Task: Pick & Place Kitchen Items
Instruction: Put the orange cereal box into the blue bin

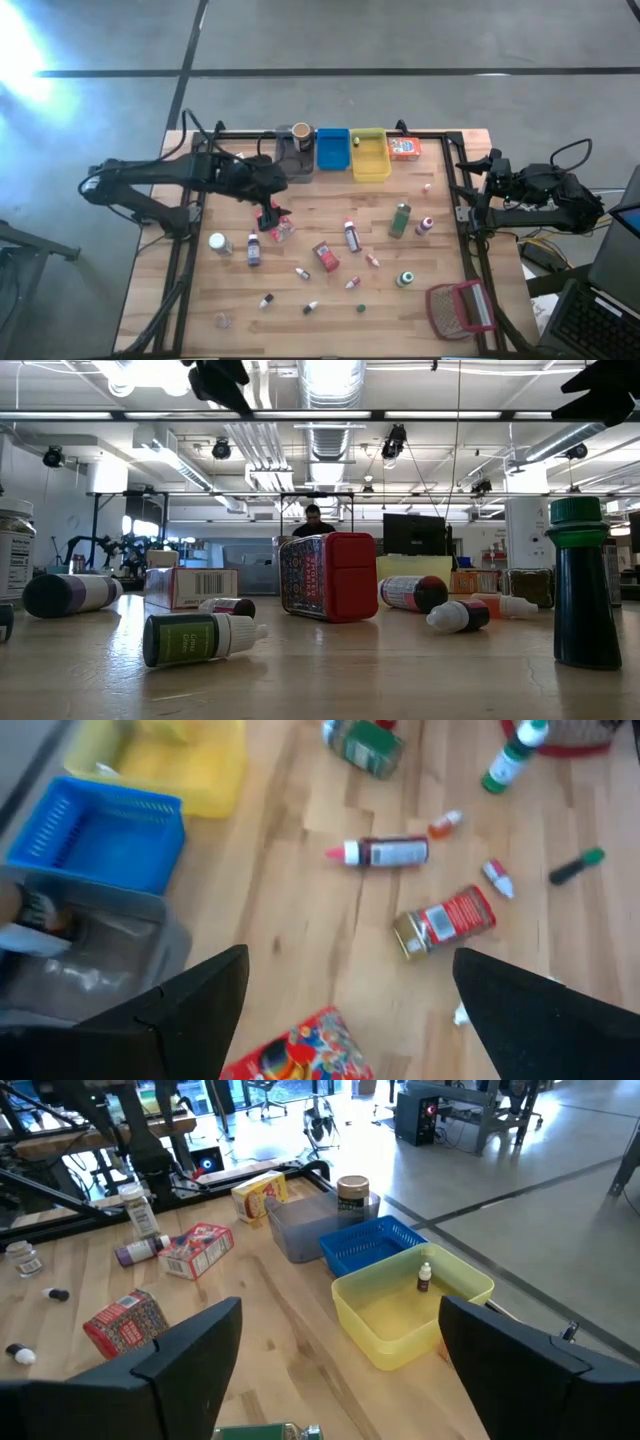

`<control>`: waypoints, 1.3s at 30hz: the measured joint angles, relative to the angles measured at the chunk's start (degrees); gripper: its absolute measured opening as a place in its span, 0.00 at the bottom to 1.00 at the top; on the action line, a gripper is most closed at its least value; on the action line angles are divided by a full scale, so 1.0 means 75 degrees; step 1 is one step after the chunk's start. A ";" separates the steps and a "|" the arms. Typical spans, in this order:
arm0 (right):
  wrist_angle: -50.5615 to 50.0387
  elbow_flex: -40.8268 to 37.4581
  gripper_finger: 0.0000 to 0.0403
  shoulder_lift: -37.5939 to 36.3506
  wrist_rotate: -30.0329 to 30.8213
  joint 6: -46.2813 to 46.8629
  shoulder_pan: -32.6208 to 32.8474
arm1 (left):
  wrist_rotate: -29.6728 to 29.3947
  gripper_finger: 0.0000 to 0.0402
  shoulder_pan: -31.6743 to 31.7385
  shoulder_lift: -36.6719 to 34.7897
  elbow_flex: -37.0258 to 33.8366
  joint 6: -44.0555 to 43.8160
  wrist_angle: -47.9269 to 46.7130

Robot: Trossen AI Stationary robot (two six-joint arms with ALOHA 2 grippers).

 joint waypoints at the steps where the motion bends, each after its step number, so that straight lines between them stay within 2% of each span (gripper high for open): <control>1: 0.0000 0.0000 0.84 -0.0001 0.0000 0.0000 0.0002 | 0.0000 0.88 -0.0001 0.0000 -0.0079 -0.0011 0.0014; 11: 0.0000 0.0000 0.90 -0.0001 0.0000 0.0000 0.0002 | -0.0003 0.88 0.0010 0.0026 -0.0354 -0.0272 0.0193; 23: 0.0124 0.0000 0.81 -0.0001 0.0000 0.0000 -0.0001 | -0.0002 0.88 0.0010 0.0023 -0.0403 -0.0275 0.0218; 39: 0.3036 -0.0035 0.70 -0.0001 0.0193 -0.0221 0.0002 | 0.0000 0.88 0.0010 0.0023 -0.0403 -0.0281 0.0218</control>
